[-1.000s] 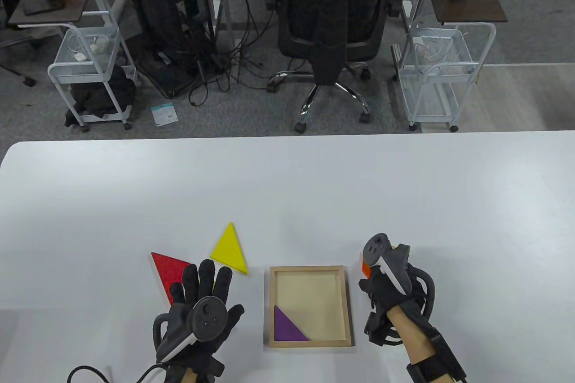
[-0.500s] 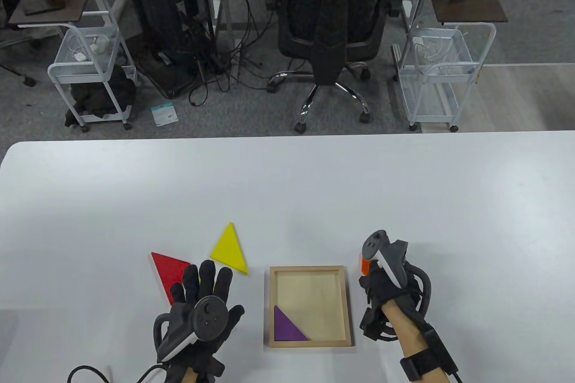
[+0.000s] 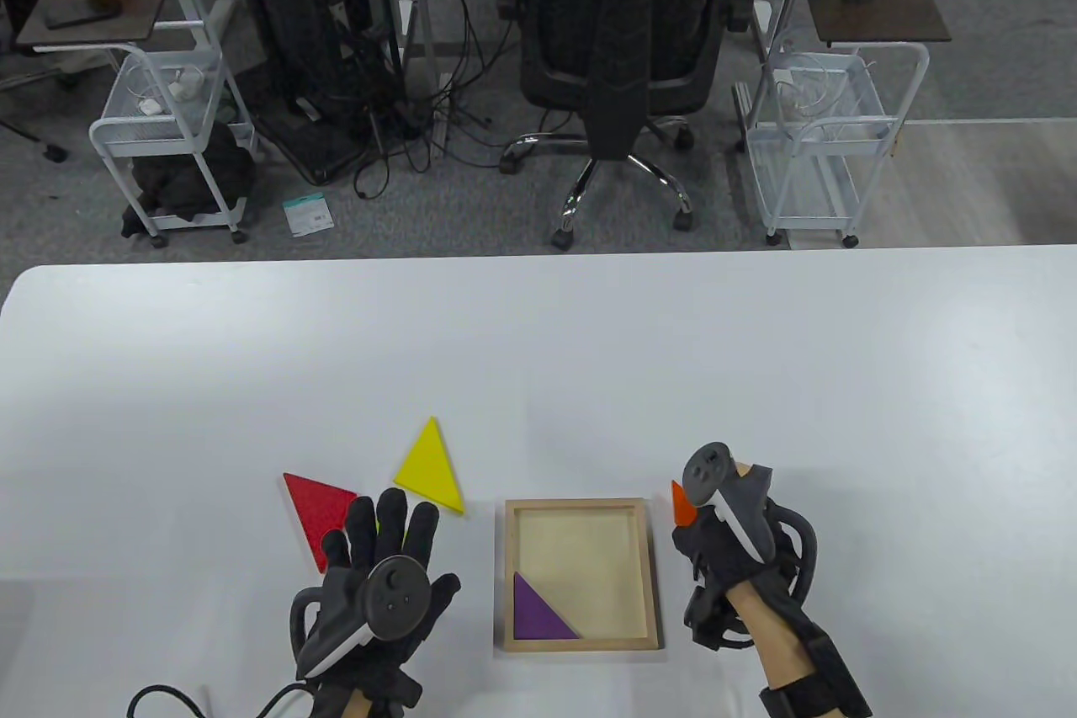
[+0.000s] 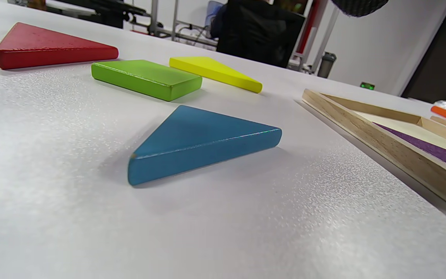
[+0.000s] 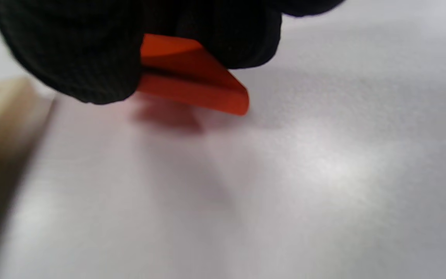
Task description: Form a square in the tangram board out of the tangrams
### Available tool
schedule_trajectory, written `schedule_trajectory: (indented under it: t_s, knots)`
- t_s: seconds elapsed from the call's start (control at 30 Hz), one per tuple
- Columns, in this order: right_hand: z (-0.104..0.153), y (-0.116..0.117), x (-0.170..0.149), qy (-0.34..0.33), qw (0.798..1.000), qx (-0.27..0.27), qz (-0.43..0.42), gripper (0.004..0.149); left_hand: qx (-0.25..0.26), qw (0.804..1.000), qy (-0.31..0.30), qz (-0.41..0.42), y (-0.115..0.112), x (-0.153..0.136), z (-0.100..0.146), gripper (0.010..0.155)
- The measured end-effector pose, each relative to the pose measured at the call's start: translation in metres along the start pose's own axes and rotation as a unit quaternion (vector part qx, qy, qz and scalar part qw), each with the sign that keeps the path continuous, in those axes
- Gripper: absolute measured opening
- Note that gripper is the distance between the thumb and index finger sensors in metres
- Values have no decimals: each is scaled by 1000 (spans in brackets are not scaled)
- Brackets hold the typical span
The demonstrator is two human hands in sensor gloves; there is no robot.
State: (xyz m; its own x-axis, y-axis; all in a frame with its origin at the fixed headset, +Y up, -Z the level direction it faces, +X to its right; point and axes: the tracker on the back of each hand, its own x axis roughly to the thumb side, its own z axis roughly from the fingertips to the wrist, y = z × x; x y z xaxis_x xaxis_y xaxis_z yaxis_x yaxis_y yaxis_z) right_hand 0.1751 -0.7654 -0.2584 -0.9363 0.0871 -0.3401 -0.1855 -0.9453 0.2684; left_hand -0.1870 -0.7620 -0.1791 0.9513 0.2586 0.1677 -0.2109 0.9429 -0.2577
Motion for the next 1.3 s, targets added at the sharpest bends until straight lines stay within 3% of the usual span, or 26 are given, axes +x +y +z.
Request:
schedule_trajectory:
  t_s: [0.23, 0.4, 0.5, 0.87, 1.3]
  knots:
    - [52, 0, 35, -193, 980, -33, 33, 70, -2, 1000, 0, -3, -1, 1, 0, 77]
    - [79, 18, 60, -299, 951, -4, 75, 69, -3, 1000, 2, -3, -1, 1, 0, 77]
    - [86, 26, 69, -316, 942, 5, 115, 70, -4, 1000, 2, -3, -1, 1, 0, 77]
    - [88, 40, 77, -332, 933, 43, 130, 69, -7, 1000, 1, -4, -1, 1, 0, 77]
    - [87, 41, 79, -333, 931, 64, 136, 68, -9, 1000, 0, -6, -2, 2, -1, 77]
